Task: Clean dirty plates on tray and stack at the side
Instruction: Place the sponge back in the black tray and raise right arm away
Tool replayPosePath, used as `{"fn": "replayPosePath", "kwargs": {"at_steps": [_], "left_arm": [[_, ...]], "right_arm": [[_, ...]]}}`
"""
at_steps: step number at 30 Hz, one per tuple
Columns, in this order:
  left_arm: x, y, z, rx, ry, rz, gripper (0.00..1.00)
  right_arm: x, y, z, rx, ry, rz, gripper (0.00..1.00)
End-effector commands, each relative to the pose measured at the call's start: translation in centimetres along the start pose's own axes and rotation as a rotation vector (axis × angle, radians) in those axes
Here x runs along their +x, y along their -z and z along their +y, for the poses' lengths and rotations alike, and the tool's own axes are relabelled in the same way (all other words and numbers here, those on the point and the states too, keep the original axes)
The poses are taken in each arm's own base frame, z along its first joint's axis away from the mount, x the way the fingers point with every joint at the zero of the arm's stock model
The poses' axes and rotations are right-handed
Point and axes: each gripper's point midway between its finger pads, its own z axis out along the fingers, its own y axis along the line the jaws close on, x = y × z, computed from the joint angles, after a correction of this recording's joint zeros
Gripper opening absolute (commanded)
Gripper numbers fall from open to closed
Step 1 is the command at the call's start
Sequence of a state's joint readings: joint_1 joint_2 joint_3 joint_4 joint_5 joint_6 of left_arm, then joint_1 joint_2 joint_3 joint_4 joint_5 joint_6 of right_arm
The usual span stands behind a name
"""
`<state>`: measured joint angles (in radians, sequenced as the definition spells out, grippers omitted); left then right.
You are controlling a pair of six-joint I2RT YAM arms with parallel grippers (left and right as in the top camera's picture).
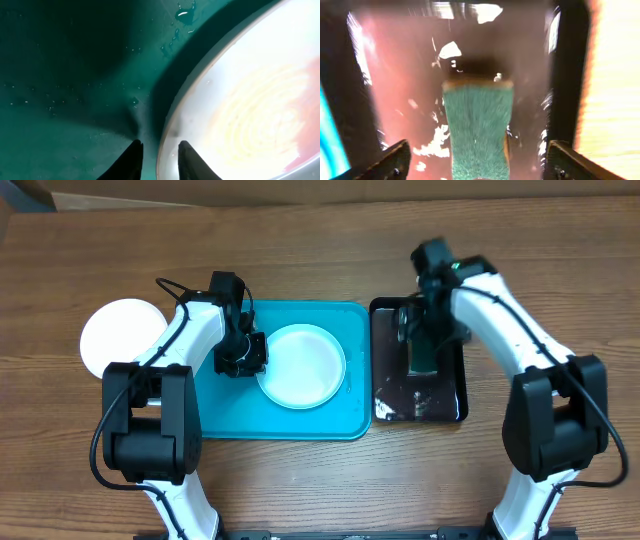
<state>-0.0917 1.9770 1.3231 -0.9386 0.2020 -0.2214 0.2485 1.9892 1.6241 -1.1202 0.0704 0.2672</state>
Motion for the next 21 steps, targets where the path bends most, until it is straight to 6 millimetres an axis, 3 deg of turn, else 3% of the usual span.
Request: {"fn": "replayPosePath", "kwargs": {"at_steps": [1, 6, 11, 12, 15, 18, 21], "left_arm": [[-0.7, 1.3, -0.9, 0.015, -0.031, -0.043, 0.27], [-0.4, 0.9, -0.6, 0.004, -0.031, -0.035, 0.21], [-0.1, 0.1, -0.5, -0.003, -0.036, -0.035, 0.21], [-0.1, 0.1, -0.5, -0.003, -0.037, -0.035, 0.17], [-0.1, 0.1, -0.6, -0.002, -0.038, -0.035, 0.04], [0.0, 0.6, -0.4, -0.010, -0.034, -0.024, 0.04], [-0.6, 2.4, -0.1, -0.018, -0.018, -0.026, 0.04]], "right_arm": [[-2.9, 2.9, -2.7, -0.004, -0.101, -0.093, 0.97], [-4.0, 2.8, -7.7, 0.012, -0.243, -0.102, 1.00], [-4.0, 2.7, -12.3, 0.037, -0.348, -0.089, 1.00], [-4.0, 2.7, -13.1, 0.041, -0.365, -0.089, 1.00], [-4.0, 2.7, -14.7, 0.048, -0.402, -0.089, 1.00], [-3.9, 2.7, -15.5, 0.052, -0.421, -0.090, 1.00], [-3.9, 2.7, -15.9, 0.053, -0.429, -0.090, 1.00]]}}
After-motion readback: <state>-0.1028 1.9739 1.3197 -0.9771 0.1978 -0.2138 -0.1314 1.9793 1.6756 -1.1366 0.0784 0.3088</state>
